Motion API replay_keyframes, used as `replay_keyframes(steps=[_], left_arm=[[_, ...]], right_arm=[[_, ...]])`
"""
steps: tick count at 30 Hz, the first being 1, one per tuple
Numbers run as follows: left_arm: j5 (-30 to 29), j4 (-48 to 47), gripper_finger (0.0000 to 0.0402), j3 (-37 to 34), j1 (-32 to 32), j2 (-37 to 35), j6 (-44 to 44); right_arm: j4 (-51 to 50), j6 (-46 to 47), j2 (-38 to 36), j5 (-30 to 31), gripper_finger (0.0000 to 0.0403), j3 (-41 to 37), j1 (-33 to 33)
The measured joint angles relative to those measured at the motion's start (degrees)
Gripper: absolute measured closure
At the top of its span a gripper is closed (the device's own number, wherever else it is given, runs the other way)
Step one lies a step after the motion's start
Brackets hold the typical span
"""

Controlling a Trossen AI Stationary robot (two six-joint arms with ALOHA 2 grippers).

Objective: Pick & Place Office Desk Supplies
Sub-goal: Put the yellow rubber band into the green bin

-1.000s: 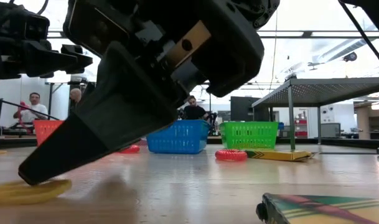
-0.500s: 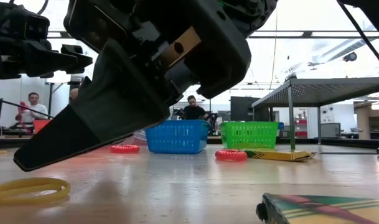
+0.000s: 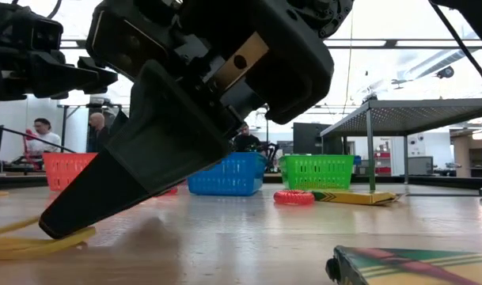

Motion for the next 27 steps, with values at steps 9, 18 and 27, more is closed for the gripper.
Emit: replay_keyframes(steps=[9, 18, 27], left_arm=[[0.0, 0.0, 0.0192, 0.0, 0.0, 0.0, 0.0], [0.0, 0.0, 0.0192, 0.0, 0.0, 0.0, 0.0], [0.0, 0.0, 0.0192, 0.0, 0.0, 0.0, 0.0]], right_arm=[[-1.7, 0.1, 0.0, 0.1, 0.0335, -0.1, 0.0], [-10.2, -1.3, -2.4, 2.6, 0.0335, -0.1, -0.6], [-19.6, -4.5, -5.0, 7.5, 0.0335, -0.1, -0.7]])
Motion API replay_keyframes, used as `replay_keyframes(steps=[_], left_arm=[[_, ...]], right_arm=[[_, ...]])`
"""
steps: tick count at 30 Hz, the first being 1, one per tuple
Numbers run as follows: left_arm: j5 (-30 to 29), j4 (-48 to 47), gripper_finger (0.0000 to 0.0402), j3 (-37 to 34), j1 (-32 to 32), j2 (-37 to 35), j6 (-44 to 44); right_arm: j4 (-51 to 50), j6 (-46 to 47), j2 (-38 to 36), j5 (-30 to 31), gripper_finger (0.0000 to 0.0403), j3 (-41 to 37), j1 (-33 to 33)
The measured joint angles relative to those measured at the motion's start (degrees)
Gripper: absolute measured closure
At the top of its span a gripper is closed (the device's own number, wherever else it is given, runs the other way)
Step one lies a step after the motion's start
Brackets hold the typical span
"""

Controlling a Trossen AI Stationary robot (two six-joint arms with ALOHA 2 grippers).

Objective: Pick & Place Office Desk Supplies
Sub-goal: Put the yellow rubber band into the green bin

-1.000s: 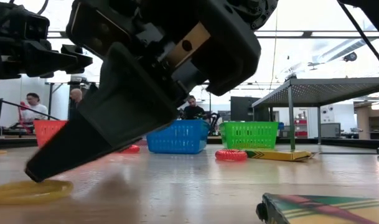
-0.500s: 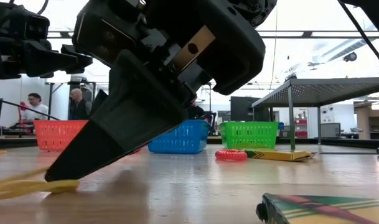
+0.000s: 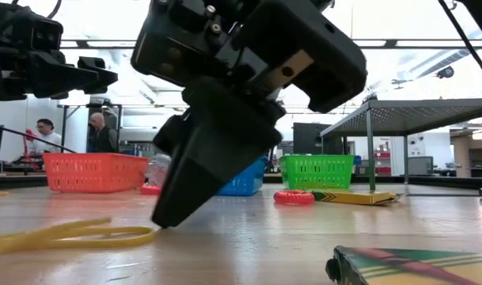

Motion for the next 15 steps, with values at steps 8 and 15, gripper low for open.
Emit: replay_keyframes(steps=[8, 15], left_arm=[[0.0, 0.0, 0.0192, 0.0, 0.0, 0.0, 0.0], [0.0, 0.0, 0.0192, 0.0, 0.0, 0.0, 0.0]], right_arm=[[-2.0, 0.0, -1.0, 0.1, 0.0335, -0.1, 0.0], [2.1, -1.9, -4.4, 4.1, 0.0335, 0.0, 0.4]])
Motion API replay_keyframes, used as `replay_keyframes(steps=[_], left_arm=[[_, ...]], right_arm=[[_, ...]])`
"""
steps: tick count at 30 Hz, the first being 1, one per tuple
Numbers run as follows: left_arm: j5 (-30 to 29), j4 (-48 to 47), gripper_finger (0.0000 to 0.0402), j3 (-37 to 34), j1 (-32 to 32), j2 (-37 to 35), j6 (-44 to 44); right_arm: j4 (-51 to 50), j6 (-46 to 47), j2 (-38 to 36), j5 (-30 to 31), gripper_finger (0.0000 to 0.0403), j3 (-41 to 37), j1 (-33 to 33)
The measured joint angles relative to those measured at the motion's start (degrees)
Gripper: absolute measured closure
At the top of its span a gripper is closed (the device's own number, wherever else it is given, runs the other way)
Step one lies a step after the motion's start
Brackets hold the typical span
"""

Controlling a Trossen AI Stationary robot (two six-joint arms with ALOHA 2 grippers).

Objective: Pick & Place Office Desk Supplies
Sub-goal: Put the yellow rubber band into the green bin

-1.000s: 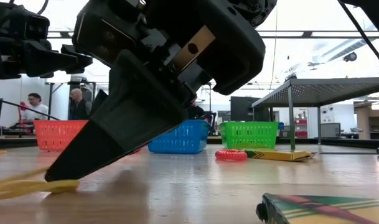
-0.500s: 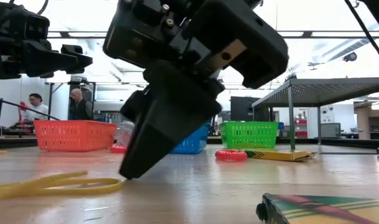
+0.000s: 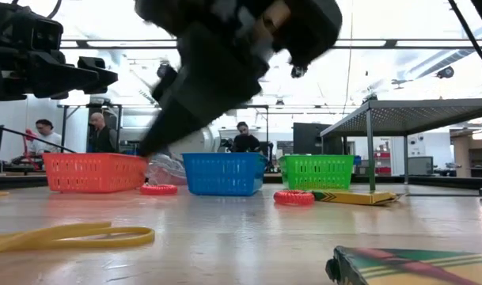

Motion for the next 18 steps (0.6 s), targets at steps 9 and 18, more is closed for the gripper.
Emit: replay_keyframes(steps=[9, 18], left_arm=[[0.0, 0.0, 0.0192, 0.0, 0.0, 0.0, 0.0], [0.0, 0.0, 0.0192, 0.0, 0.0, 0.0, 0.0]], right_arm=[[2.7, -5.1, 1.9, -0.2, 0.0335, -0.1, 2.7], [5.5, -4.9, 4.9, -3.0, 0.0335, -0.1, 2.6]])
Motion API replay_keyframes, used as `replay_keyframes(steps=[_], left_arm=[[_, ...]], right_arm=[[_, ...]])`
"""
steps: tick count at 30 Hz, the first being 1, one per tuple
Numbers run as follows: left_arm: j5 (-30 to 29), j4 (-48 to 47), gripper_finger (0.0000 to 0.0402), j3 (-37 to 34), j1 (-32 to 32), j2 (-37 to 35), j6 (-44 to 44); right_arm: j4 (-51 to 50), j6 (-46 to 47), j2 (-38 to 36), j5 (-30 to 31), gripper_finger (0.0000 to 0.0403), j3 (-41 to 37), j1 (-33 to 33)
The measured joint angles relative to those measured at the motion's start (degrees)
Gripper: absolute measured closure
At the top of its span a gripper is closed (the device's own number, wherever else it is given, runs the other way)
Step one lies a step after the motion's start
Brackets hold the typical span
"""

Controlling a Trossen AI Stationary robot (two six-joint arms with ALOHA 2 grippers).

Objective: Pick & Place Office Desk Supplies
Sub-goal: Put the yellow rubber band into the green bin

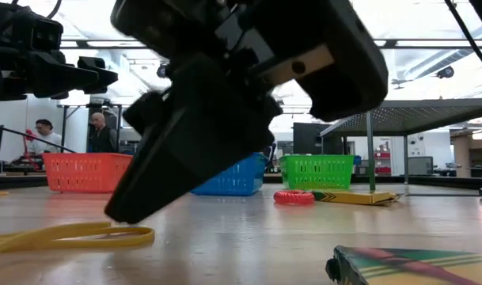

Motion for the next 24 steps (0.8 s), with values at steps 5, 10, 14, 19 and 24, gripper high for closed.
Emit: replay_keyframes(steps=[5, 10, 14, 19, 24], left_arm=[[0.0, 0.0, 0.0192, 0.0, 0.0, 0.0, 0.0], [0.0, 0.0, 0.0192, 0.0, 0.0, 0.0, 0.0], [0.0, 0.0, 0.0192, 0.0, 0.0, 0.0, 0.0], [0.0, 0.0, 0.0192, 0.0, 0.0, 0.0, 0.0], [0.0, 0.0, 0.0192, 0.0, 0.0, 0.0, 0.0]], right_arm=[[0.1, 0.8, 0.0, -1.4, 0.0335, -0.2, -0.3], [-0.2, 1.4, 0.0, -1.5, 0.0335, -0.7, -0.3], [-0.1, 3.9, 0.1, -1.8, 0.0335, -1.6, -0.3], [0.3, 3.9, 0.7, -3.0, 0.0335, -1.6, -0.4], [0.3, 3.3, 0.8, -2.9, 0.0335, -1.6, -0.5]])
